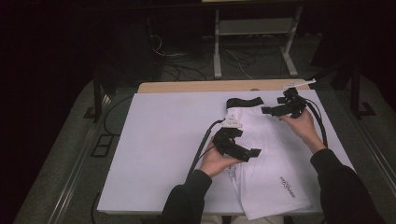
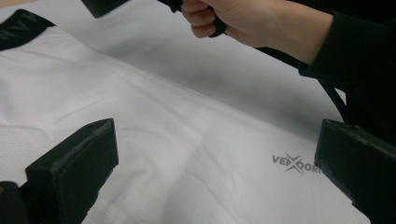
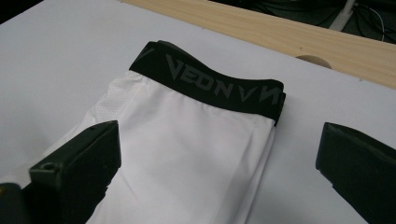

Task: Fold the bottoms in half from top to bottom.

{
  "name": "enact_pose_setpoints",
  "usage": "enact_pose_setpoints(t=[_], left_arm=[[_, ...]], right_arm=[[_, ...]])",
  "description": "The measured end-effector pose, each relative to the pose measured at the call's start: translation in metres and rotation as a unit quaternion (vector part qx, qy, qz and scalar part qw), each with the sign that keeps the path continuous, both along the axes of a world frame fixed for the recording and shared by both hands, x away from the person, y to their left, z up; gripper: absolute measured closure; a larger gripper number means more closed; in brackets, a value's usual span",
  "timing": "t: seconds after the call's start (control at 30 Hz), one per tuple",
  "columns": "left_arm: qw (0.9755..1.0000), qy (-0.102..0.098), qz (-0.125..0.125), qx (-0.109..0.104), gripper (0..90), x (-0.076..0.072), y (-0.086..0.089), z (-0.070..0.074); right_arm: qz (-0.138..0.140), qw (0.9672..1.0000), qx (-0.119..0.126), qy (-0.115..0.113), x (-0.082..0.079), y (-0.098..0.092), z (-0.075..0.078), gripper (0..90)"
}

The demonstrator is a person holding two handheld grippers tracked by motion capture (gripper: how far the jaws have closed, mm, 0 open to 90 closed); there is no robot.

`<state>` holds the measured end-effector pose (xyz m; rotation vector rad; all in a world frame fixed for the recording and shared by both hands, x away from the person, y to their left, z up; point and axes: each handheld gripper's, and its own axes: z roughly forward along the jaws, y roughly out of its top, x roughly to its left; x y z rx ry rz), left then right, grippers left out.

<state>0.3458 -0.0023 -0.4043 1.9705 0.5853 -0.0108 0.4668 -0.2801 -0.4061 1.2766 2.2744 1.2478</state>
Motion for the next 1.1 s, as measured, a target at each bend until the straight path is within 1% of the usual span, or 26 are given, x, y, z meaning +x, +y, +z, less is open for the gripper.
enact_pose_setpoints(t=[0.27, 0.37, 0.53, 0.73, 0.8, 0.87, 0.97, 1.1], left_arm=[[0.9999, -0.005, 0.005, 0.007, 0.0, 0.009, 0.009, 0.005], [0.9999, -0.007, 0.006, 0.010, 0.0, 0.014, 0.012, 0.006], [0.9999, -0.002, 0.013, 0.008, 0.0, 0.025, 0.017, 0.008], [0.9995, -0.001, 0.008, 0.030, 0.0, 0.039, 0.020, 0.011], [0.9995, 0.002, 0.008, 0.031, 0.0, 0.044, 0.022, 0.012], [0.9995, 0.010, 0.006, 0.030, 0.0, 0.050, 0.023, 0.013], [0.9994, 0.020, 0.012, 0.026, 0.0, 0.059, 0.024, 0.012], [0.9991, 0.021, 0.013, 0.035, 0.0, 0.069, 0.025, 0.013]], right_arm=[[-0.001, 1.0000, 0.006, -0.001, -0.006, -0.004, 0.000, 0.0], [0.000, 1.0000, 0.003, -0.002, -0.008, -0.005, 0.001, 0.0], [-0.001, 1.0000, 0.002, -0.003, -0.011, -0.007, 0.004, 0.0], [-0.001, 0.9999, 0.010, 0.003, -0.011, -0.010, 0.005, 0.0], [-0.002, 0.9999, 0.011, 0.006, -0.011, -0.010, 0.005, 0.0], [-0.001, 0.9999, 0.012, 0.011, -0.010, -0.010, 0.004, 0.0], [0.005, 0.9997, 0.013, 0.018, -0.009, -0.009, 0.002, 0.0], [0.011, 0.9996, 0.011, 0.023, -0.009, -0.007, 0.001, 0.0]])
